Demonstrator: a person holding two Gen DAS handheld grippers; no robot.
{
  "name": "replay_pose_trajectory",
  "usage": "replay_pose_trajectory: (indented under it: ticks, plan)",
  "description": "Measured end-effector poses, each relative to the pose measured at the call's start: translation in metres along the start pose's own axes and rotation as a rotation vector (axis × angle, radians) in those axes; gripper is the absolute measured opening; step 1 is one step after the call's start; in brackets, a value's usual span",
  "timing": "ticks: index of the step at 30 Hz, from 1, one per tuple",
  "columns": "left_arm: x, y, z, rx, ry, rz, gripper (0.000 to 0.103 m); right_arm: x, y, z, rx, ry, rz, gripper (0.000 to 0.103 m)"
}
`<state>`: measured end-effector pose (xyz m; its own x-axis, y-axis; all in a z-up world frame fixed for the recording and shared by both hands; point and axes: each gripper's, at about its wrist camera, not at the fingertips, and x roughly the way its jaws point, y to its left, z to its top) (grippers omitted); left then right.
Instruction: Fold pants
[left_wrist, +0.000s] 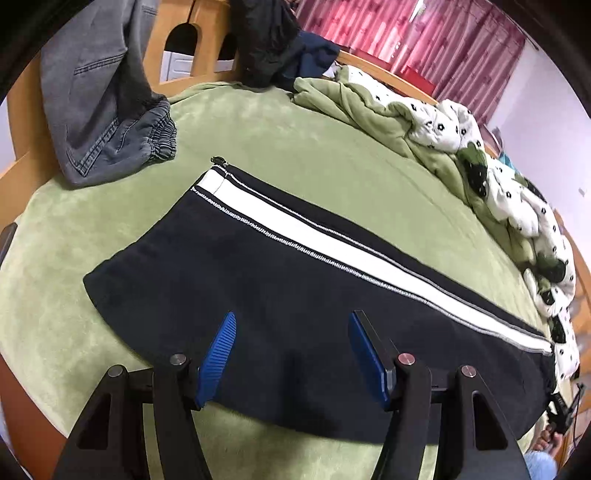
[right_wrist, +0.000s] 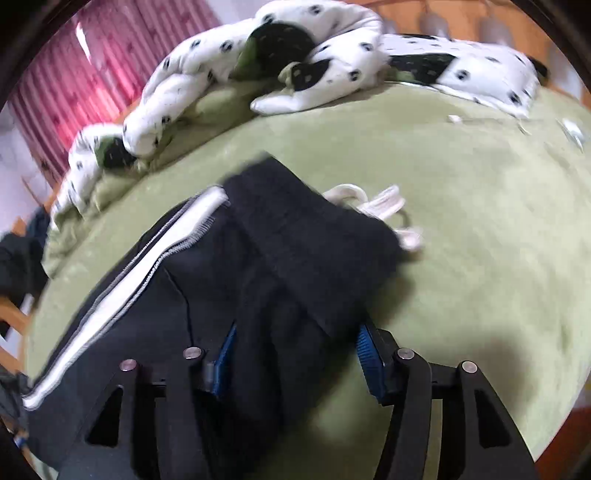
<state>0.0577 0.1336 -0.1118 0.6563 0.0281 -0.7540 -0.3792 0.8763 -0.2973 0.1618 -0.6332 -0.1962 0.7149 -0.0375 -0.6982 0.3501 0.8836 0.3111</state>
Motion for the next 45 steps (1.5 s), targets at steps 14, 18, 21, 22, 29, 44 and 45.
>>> replay_pose_trajectory:
  ticks: [14,18,21,22,29,44,45]
  plan:
    - [-0.027,0.028,0.007,0.049,-0.032,-0.014,0.080,-0.147,0.130,-0.035,-0.388,-0.166,-0.160,0.064]
    - [-0.030,0.046,0.017,0.012,-0.029,-0.066,0.079,-0.173,0.207,-0.036,-0.415,-0.195,-0.029,0.064]
    - [-0.028,0.060,0.027,-0.035,-0.032,-0.082,0.079,-0.174,0.261,-0.038,-0.383,-0.147,0.102,0.064]
    - [-0.027,0.063,0.029,-0.046,-0.034,-0.088,0.078,-0.172,0.273,-0.039,-0.368,-0.122,0.140,0.064]
    - [0.012,0.065,0.068,-0.004,-0.017,-0.097,0.072,-0.120,0.358,-0.068,-0.330,0.017,0.265,0.064]
    - [0.121,0.072,0.135,0.064,0.057,-0.032,0.052,-0.041,0.356,-0.094,-0.385,0.207,0.128,0.064]
    - [0.125,0.073,0.135,0.061,0.071,-0.042,0.051,-0.041,0.355,-0.093,-0.380,0.205,0.124,0.064]
